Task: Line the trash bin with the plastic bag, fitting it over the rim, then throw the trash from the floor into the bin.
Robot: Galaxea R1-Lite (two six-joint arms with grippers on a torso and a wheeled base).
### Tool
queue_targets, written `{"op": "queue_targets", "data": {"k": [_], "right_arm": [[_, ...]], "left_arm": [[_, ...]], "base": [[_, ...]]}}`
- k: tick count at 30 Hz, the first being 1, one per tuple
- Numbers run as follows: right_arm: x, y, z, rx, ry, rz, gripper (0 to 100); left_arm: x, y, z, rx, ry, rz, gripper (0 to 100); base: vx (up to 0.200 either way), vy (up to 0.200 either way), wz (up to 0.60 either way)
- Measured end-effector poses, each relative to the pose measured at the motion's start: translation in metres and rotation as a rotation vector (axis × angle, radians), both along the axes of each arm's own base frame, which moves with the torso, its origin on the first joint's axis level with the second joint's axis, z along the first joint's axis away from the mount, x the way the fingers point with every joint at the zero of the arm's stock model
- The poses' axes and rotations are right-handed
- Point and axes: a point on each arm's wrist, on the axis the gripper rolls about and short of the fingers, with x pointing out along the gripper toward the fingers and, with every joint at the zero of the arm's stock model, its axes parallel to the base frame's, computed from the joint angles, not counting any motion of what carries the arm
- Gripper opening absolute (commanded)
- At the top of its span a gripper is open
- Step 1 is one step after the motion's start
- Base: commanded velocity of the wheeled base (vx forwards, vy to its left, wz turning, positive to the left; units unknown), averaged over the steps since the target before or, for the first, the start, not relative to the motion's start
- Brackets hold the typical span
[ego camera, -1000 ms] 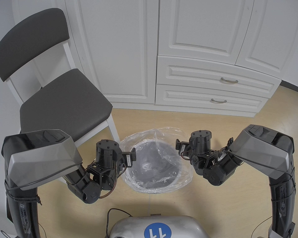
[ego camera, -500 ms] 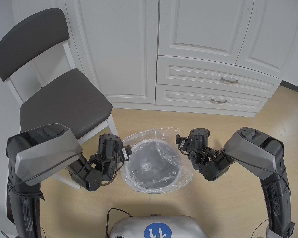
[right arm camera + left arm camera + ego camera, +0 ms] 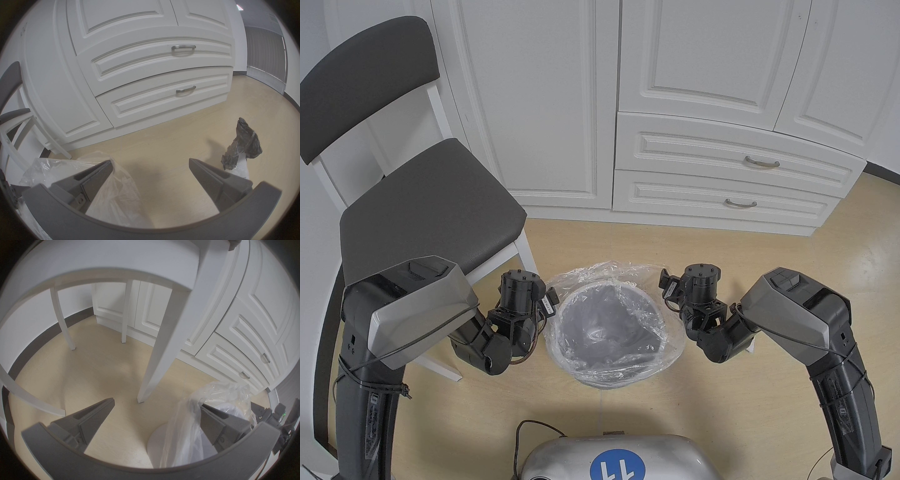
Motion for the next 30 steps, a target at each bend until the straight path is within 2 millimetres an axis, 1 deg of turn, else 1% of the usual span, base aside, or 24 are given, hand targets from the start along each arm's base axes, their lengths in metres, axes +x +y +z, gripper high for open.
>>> {"op": "queue_targets", "data": {"k": [9,14,21,26,30], "right_arm": [[0.004,0.002,-0.018,0.000,0.019,0.007,100],[0.004,0.001,-0.026,-0.013,0.033,0.007,100],[0.003,-0.002,-0.035,-0.035,0.062,0.004,100],[0.002,-0.007,-0.037,-0.062,0.070,0.001,100],[0.000,-0.010,-0.034,-0.068,0.072,-0.002,100]], "left_arm": [[0.005,0.001,-0.011,0.005,0.019,0.008,100],[0.005,0.005,-0.020,0.045,0.108,0.017,100],[0.001,0.010,-0.027,0.087,0.197,0.022,100],[-0.005,0.013,-0.027,0.116,0.252,0.018,100],[-0.009,0.015,-0.021,0.124,0.259,0.011,100]], "base": [[0.000,0.000,0.00],[0.000,0.000,0.00],[0.000,0.000,0.00],[0.000,0.000,0.00],[0.000,0.000,0.00]]}}
